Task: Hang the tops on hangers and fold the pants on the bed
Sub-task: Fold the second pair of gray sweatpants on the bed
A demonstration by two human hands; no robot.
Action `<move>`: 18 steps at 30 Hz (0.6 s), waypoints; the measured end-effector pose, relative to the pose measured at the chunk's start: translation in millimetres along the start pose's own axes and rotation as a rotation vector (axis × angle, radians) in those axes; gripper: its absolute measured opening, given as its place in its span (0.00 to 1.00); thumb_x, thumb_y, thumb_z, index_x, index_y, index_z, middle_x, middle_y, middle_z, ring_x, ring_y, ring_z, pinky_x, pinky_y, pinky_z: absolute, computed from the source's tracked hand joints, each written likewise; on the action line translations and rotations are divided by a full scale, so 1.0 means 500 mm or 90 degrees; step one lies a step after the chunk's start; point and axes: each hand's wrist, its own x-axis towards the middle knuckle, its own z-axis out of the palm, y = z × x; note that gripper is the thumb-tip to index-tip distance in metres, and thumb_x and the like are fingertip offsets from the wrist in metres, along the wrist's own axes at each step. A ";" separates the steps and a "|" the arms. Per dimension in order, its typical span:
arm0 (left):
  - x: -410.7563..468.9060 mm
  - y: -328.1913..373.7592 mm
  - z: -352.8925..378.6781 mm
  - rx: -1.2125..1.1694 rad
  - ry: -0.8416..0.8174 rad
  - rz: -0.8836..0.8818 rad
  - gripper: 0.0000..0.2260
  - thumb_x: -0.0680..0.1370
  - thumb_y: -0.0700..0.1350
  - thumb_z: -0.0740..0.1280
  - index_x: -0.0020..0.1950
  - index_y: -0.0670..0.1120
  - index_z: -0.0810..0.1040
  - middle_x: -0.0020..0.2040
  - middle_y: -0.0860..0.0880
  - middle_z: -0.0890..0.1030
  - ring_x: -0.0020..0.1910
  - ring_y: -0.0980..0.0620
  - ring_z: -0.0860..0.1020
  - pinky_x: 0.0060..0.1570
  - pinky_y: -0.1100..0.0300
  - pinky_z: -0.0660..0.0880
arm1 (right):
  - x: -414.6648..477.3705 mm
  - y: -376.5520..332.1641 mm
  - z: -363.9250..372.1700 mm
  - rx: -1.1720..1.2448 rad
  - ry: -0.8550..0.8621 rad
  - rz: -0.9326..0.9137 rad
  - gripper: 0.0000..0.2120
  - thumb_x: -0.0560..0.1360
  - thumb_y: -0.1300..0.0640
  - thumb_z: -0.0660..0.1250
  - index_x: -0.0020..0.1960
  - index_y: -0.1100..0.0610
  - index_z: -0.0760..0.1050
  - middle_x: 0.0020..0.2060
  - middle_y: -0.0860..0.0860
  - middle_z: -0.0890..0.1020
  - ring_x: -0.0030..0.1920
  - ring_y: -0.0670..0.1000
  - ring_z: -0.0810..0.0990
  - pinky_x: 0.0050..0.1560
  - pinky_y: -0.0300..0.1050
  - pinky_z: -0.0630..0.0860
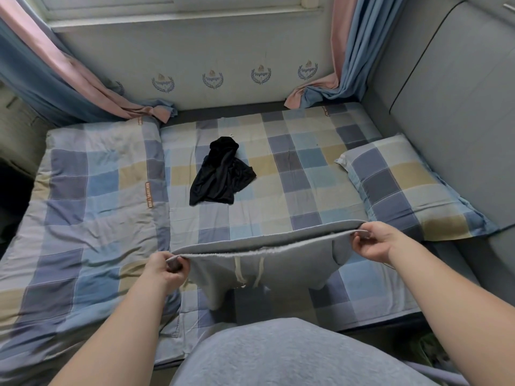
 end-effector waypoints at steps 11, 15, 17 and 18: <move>-0.014 -0.013 0.074 0.000 -0.091 0.223 0.11 0.78 0.27 0.55 0.42 0.38 0.72 0.38 0.43 0.77 0.36 0.52 0.79 0.42 0.65 0.81 | -0.017 -0.003 0.031 -0.025 -0.052 -0.140 0.11 0.80 0.74 0.56 0.46 0.64 0.74 0.36 0.56 0.83 0.39 0.50 0.84 0.46 0.39 0.82; -0.001 -0.033 0.062 0.399 0.043 0.498 0.07 0.78 0.34 0.68 0.42 0.42 0.78 0.36 0.45 0.80 0.33 0.50 0.79 0.33 0.61 0.77 | -0.004 0.002 0.037 -0.327 0.101 -0.363 0.03 0.78 0.68 0.67 0.49 0.62 0.76 0.36 0.55 0.80 0.32 0.50 0.80 0.37 0.43 0.79; 0.000 -0.028 0.052 0.573 0.116 0.602 0.07 0.79 0.44 0.69 0.43 0.44 0.79 0.37 0.46 0.80 0.38 0.46 0.77 0.36 0.56 0.73 | 0.002 0.000 0.032 -0.475 0.179 -0.469 0.04 0.77 0.60 0.71 0.47 0.60 0.77 0.38 0.53 0.79 0.40 0.54 0.77 0.42 0.46 0.73; 0.001 -0.025 0.049 0.639 0.144 0.622 0.09 0.80 0.48 0.68 0.43 0.45 0.79 0.38 0.47 0.80 0.41 0.45 0.77 0.40 0.54 0.73 | 0.003 0.000 0.030 -0.519 0.202 -0.499 0.07 0.78 0.57 0.71 0.44 0.60 0.76 0.38 0.53 0.78 0.42 0.55 0.75 0.43 0.48 0.71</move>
